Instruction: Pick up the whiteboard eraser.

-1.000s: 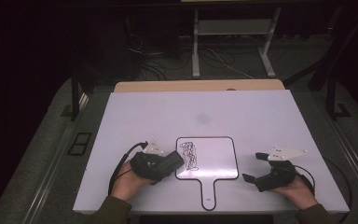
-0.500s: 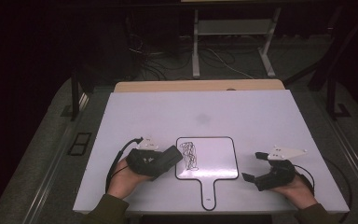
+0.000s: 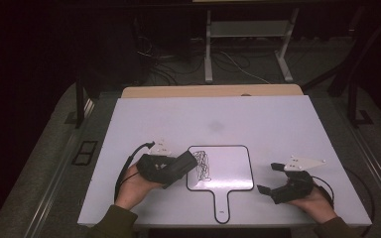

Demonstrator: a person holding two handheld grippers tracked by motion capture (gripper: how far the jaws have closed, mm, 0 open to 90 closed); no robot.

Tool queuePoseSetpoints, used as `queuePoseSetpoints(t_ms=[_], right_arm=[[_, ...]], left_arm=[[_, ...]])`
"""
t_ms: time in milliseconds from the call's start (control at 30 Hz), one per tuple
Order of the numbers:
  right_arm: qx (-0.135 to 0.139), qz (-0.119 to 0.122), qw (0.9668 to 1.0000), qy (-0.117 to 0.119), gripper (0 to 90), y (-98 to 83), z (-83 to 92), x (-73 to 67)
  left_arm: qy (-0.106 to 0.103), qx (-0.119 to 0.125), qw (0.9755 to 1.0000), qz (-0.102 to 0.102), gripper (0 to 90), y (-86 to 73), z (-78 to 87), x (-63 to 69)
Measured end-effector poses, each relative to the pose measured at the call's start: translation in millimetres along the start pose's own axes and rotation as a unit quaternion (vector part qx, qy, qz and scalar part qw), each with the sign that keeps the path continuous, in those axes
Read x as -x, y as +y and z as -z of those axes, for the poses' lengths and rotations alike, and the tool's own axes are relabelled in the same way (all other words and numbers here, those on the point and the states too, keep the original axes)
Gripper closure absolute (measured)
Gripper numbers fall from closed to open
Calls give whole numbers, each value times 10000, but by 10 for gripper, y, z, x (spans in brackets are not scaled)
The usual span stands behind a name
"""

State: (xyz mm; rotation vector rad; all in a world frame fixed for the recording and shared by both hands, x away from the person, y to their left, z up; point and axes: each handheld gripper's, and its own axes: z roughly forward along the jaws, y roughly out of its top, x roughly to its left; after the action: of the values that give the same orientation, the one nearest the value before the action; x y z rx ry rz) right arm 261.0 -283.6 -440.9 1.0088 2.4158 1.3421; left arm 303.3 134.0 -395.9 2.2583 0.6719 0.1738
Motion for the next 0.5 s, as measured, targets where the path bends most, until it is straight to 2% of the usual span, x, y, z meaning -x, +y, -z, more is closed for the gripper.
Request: queuePoseSetpoints(t_ms=[100,300,500], right_arm=[[40,-60,10000,-27,7,0,6,1],[33,-20,10000,-14,7,4,-8,-19],[26,-39,10000,8,7,1,-8,-15]], left_arm=[[-1,-3,10000,-15,390,46,-7,3],[-34,52,9999,-97,390,137,-28,0],[-77,83,9999,-88,390,222,-70,-35]])
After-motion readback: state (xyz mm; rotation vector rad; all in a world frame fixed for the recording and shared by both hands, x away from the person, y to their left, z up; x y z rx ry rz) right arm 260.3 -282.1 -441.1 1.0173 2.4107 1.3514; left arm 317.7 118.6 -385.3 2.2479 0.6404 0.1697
